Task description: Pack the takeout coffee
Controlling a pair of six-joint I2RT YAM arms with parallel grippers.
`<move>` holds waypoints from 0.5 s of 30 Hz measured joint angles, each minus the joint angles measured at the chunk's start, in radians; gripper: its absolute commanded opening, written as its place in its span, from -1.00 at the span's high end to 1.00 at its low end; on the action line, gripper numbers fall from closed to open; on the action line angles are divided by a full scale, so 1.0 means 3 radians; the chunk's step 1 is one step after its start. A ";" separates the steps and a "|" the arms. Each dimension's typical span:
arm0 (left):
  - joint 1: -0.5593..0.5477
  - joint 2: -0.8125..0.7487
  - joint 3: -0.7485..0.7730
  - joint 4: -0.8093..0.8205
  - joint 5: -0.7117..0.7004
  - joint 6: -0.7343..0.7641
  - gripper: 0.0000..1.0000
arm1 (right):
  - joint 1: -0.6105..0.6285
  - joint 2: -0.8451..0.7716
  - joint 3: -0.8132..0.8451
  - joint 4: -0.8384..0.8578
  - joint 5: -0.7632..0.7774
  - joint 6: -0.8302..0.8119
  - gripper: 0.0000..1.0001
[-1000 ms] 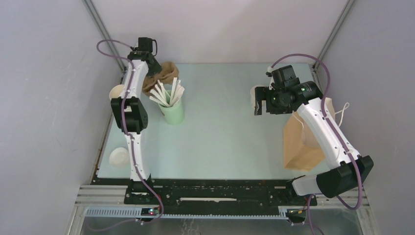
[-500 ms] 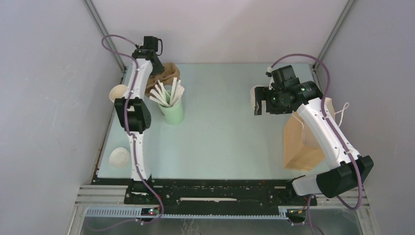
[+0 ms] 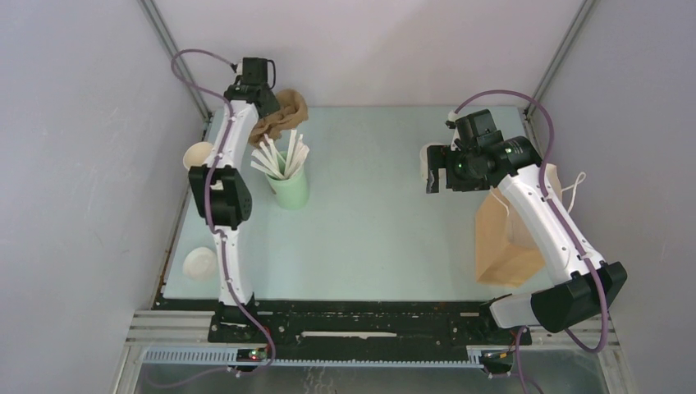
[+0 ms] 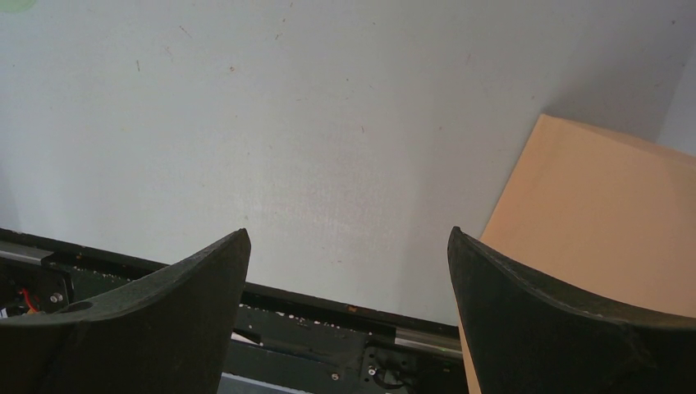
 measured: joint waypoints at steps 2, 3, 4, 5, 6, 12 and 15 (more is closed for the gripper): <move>0.0018 -0.0230 -0.0446 0.0364 0.0107 -0.0125 1.00 | 0.0000 -0.0001 0.0000 0.0003 0.0000 0.0000 -0.98; 0.0011 -0.0304 -0.0573 0.0347 0.0039 -0.0164 1.00 | 0.0000 -0.0001 0.0000 0.0005 0.0000 0.0000 -0.98; -0.0004 -0.0318 -0.0567 0.0266 -0.0079 -0.0164 1.00 | 0.0000 -0.0001 0.0000 0.0004 0.0000 0.0000 -0.98; -0.0023 -0.0286 -0.0488 0.0173 -0.0195 -0.0136 1.00 | 0.0000 -0.0003 0.0000 0.0006 0.0000 0.0000 -0.98; -0.0041 -0.0202 -0.0287 0.0010 -0.0340 -0.0085 1.00 | 0.0000 -0.0005 0.0000 0.0005 0.0000 0.0000 -0.98; -0.0139 -0.0103 -0.0010 -0.0057 -0.0633 0.0139 0.99 | 0.0000 -0.0027 0.0000 0.0006 0.0000 0.0000 -0.98; -0.0103 -0.0263 -0.0440 0.0100 -0.0309 0.0020 1.00 | 0.0000 -0.0027 0.0000 0.0006 0.0000 0.0000 -0.98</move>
